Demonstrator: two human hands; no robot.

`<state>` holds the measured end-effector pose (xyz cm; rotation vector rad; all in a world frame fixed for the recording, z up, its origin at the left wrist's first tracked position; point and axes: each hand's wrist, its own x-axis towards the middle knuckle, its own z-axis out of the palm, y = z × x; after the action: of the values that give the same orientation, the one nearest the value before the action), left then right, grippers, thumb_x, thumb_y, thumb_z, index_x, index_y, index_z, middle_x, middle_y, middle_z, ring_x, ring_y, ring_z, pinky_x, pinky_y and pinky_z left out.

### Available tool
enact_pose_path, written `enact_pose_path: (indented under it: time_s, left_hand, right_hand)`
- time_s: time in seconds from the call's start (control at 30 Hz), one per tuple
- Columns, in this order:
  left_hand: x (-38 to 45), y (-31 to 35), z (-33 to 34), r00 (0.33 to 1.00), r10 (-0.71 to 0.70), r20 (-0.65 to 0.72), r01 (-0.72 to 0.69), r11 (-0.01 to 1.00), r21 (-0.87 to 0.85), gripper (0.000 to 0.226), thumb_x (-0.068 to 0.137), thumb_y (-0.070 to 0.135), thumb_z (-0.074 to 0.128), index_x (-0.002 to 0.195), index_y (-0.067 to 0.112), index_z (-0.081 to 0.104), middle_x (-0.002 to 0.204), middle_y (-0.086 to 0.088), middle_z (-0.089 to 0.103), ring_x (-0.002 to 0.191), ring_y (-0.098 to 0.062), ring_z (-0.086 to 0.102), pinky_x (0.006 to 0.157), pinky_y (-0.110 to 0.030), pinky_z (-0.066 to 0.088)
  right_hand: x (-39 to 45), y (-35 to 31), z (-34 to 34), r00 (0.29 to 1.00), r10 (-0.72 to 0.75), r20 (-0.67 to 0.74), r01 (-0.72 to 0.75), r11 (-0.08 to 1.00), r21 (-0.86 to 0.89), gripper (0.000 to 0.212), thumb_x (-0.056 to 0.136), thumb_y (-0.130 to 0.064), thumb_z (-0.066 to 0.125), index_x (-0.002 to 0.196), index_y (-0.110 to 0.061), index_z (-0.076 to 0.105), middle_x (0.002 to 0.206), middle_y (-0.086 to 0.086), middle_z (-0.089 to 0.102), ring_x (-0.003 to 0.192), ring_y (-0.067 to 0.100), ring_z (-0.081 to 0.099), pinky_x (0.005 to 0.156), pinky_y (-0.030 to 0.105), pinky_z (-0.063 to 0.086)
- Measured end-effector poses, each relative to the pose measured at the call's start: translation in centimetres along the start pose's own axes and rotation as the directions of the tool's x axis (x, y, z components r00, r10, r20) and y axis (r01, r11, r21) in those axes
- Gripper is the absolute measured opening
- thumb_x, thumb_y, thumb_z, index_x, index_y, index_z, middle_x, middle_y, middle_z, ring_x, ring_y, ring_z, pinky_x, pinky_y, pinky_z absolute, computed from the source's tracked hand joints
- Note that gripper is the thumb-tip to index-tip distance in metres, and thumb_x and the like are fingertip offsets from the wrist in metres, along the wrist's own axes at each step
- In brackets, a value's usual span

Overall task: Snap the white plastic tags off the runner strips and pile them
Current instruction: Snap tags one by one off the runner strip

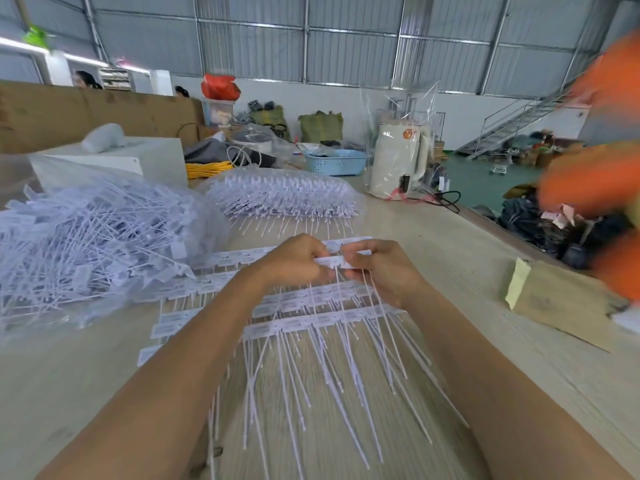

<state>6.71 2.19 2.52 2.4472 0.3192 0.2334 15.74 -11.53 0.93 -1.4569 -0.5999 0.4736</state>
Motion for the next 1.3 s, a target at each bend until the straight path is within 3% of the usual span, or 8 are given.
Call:
enact_pose_path:
  time_s: [0.23, 0.37, 0.53, 0.73, 0.93, 1.07, 1.2, 1.3]
  left_hand:
    - [-0.6, 0.9, -0.5, 0.988, 0.080, -0.135, -0.019, 0.915, 0.404, 0.007, 0.081, 0.028, 0.064, 0.087, 0.031, 0.065, 0.076, 0.011, 0.059, 0.079, -0.015, 0.054, 0.075, -0.028, 0.037]
    - [-0.8, 1.0, -0.6, 0.996, 0.004, -0.092, 0.000, 0.999, 0.044, 0.027, 0.092, 0.036, 0.053, 0.067, 0.029, 0.061, 0.066, 0.008, 0.062, 0.071, -0.012, 0.058, 0.069, -0.029, 0.044]
    - [-0.4, 1.3, -0.3, 0.985, -0.016, -0.174, 0.017, 1.000, 0.003, 0.042, 0.093, 0.029, 0.054, 0.052, 0.023, 0.057, 0.043, 0.010, 0.045, 0.047, -0.011, 0.042, 0.052, -0.024, 0.031]
    - [-0.9, 1.5, -0.9, 0.996, -0.076, -0.047, 0.058, 0.951, -0.303, 0.038, 0.094, 0.018, 0.054, 0.059, 0.007, 0.064, 0.032, 0.008, 0.040, 0.033, -0.004, 0.033, 0.047, -0.020, 0.029]
    - [-1.1, 1.4, -1.8, 0.993, -0.095, -0.073, 0.075, 0.968, -0.239, 0.039, 0.093, 0.020, 0.056, 0.059, 0.006, 0.070, 0.044, 0.001, 0.049, 0.048, -0.014, 0.038, 0.063, -0.025, 0.035]
    - [-1.2, 1.0, -2.3, 0.996, -0.072, -0.054, 0.063, 0.987, -0.148, 0.022, 0.086, 0.000, 0.057, 0.105, 0.000, 0.067, 0.113, -0.019, 0.063, 0.098, -0.027, 0.059, 0.088, -0.031, 0.041]
    - [-1.3, 0.9, -2.2, 1.000, 0.013, -0.010, -0.013, 1.000, 0.006, 0.038, 0.086, -0.006, 0.049, 0.118, 0.010, 0.063, 0.117, -0.012, 0.062, 0.105, -0.029, 0.057, 0.088, -0.037, 0.046]
    - [-1.3, 0.9, -2.3, 0.993, 0.094, -0.071, -0.090, 0.994, 0.056, 0.039, 0.087, -0.001, 0.057, 0.123, 0.014, 0.060, 0.114, -0.001, 0.059, 0.097, -0.014, 0.055, 0.076, -0.019, 0.045]
  right_hand:
    - [-0.3, 0.3, 0.4, 0.998, -0.048, 0.045, 0.055, 0.983, -0.176, 0.013, 0.090, 0.000, 0.059, 0.077, -0.001, 0.061, 0.062, 0.012, 0.057, 0.052, 0.015, 0.055, 0.056, 0.023, 0.052]
    - [-0.2, 0.1, 0.7, 0.996, -0.088, 0.009, 0.088, 0.982, -0.170, 0.006, 0.089, -0.004, 0.061, 0.087, 0.002, 0.062, 0.063, 0.012, 0.058, 0.047, 0.012, 0.059, 0.069, 0.038, 0.056]
    - [-0.3, 0.3, 1.6, 0.983, -0.176, -0.050, 0.157, 0.951, -0.267, 0.003, 0.089, -0.001, 0.061, 0.090, 0.002, 0.062, 0.053, 0.003, 0.057, 0.040, 0.009, 0.058, 0.062, 0.045, 0.059]
    - [-0.4, 0.5, 1.4, 0.786, -0.612, 0.091, 0.533, 0.595, -0.602, 0.012, 0.081, 0.011, 0.058, 0.081, 0.002, 0.066, 0.080, 0.009, 0.060, 0.069, 0.028, 0.061, 0.059, 0.040, 0.053]
    - [1.0, 0.8, -3.3, 0.886, -0.159, -0.436, 0.151, 0.987, -0.053, 0.015, 0.091, 0.002, 0.054, 0.079, -0.004, 0.059, 0.063, 0.007, 0.053, 0.041, 0.007, 0.055, 0.046, 0.024, 0.053]
    - [1.1, -0.5, -4.8, 0.902, 0.019, -0.432, 0.207, 0.858, 0.470, 0.014, 0.093, 0.001, 0.053, 0.080, -0.003, 0.057, 0.069, 0.008, 0.052, 0.057, 0.014, 0.050, 0.056, 0.024, 0.052]
    - [0.6, -2.5, -4.5, 0.939, -0.046, -0.341, 0.258, 0.751, 0.608, 0.015, 0.095, -0.004, 0.049, 0.081, -0.006, 0.055, 0.071, 0.002, 0.052, 0.051, 0.008, 0.048, 0.051, 0.021, 0.045]
    - [-0.2, -3.4, -5.1, 0.999, -0.030, -0.040, 0.050, 0.541, 0.839, 0.010, 0.092, -0.006, 0.045, 0.083, -0.006, 0.048, 0.073, 0.003, 0.047, 0.041, 0.003, 0.039, 0.034, 0.011, 0.033]
